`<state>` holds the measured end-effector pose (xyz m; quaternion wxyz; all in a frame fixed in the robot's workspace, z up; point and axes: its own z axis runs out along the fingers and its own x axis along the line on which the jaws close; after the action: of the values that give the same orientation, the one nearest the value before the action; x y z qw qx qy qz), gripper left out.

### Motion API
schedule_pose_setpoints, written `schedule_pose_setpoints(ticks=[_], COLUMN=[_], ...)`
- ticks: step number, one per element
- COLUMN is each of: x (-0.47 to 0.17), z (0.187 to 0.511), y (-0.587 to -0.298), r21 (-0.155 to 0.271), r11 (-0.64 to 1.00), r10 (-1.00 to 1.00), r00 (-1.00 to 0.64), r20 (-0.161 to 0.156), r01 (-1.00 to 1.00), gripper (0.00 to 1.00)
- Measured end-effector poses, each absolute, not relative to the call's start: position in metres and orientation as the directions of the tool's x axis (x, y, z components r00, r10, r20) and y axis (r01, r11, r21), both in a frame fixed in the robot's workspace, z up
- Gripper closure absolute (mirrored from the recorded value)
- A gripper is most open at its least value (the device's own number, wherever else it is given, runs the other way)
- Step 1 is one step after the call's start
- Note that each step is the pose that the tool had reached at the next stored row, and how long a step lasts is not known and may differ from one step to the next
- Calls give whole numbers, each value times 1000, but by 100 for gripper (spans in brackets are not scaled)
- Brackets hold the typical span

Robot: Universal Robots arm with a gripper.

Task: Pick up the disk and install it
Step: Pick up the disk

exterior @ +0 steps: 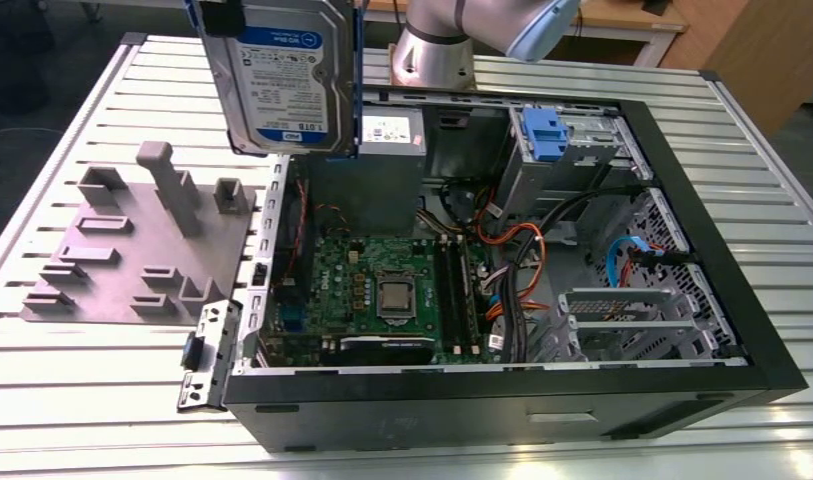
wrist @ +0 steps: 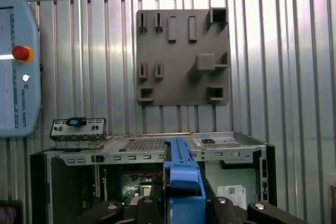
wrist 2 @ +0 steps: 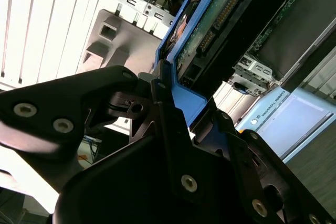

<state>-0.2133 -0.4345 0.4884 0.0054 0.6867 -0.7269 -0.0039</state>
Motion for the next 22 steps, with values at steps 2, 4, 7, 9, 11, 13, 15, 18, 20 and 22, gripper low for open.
schedule_pose_setpoints(ticks=[2,4,7,9,11,13,15,18,20,22], x=[-213,-212,-212,-212,-212,-212,-212,-210,-207,-202], z=[488,488,488,488,488,488,488,488,488,488], y=[-435,-435,-435,-435,-435,-436,-438,-438,-438,-438], r21=[13,13,13,13,13,13,13,13,13,13], r11=[57,57,57,57,57,57,57,57,57,57], r10=[-998,-998,-998,-998,-998,-998,-998,-998,-998,-998], r00=[-57,-57,-57,-57,-57,-57,-57,-57,-57,-57], r20=[3,3,2,3,2,2,3,2,2,3], r01=[-998,-998,-998,-998,-998,-998,-998,-998,-998,-998], gripper=[64,64,64,64,64,64,64,64,64,64])
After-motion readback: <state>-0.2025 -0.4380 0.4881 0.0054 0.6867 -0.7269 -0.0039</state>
